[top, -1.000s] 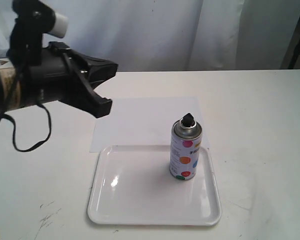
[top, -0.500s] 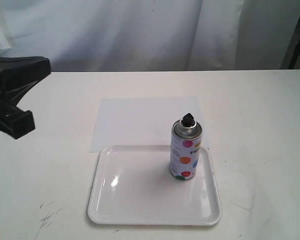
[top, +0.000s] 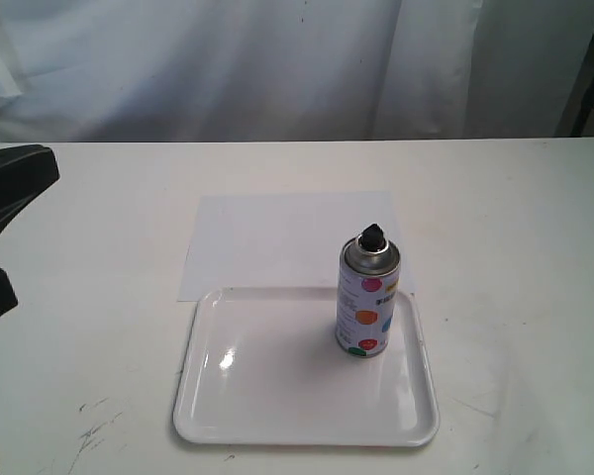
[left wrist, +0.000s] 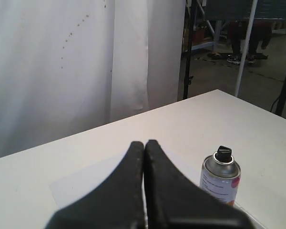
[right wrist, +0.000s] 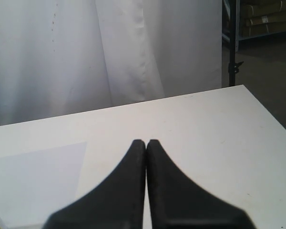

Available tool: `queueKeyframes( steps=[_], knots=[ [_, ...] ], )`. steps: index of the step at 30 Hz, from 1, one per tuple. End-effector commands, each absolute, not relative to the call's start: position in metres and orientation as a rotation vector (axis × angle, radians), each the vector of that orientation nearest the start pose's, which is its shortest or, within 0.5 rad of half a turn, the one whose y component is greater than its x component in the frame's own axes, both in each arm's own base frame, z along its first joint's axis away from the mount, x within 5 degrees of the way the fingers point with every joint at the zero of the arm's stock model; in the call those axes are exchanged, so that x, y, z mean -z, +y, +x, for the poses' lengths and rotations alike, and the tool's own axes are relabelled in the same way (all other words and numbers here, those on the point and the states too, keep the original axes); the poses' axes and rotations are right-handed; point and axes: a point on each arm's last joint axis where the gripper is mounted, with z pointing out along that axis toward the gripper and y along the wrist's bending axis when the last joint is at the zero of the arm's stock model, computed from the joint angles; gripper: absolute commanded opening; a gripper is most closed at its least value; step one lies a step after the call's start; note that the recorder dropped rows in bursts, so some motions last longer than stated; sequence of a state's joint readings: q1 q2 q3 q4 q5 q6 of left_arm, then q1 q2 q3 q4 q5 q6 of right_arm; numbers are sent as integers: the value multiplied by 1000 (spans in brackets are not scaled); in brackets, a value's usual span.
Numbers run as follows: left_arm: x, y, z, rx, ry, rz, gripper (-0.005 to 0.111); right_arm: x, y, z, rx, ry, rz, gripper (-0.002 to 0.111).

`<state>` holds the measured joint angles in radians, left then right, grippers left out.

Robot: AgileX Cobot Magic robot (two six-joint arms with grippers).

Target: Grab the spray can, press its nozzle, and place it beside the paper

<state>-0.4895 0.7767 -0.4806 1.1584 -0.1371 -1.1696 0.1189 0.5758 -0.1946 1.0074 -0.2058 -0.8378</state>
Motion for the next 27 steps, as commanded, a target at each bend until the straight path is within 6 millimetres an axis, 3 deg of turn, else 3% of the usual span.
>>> queueKeyframes(
  steps=[1,6,16,21,27],
  knots=[
    [-305,-87,139,493,1669,488,0,-240,-2,119,-45,1741,164,0],
    [-303,-84,140,328,1640,615,0,-240,-2,119,-45,1741,164,0],
    [-302,-81,141,278,1647,621,0,-240,-2,119,-47,1741,166,0],
    [-299,-59,142,266,1761,312,0,-241,-2,119,-46,1740,167,0],
    [-285,-24,122,208,1699,100,0,-240,-2,119,-47,1741,166,0]
  ],
)
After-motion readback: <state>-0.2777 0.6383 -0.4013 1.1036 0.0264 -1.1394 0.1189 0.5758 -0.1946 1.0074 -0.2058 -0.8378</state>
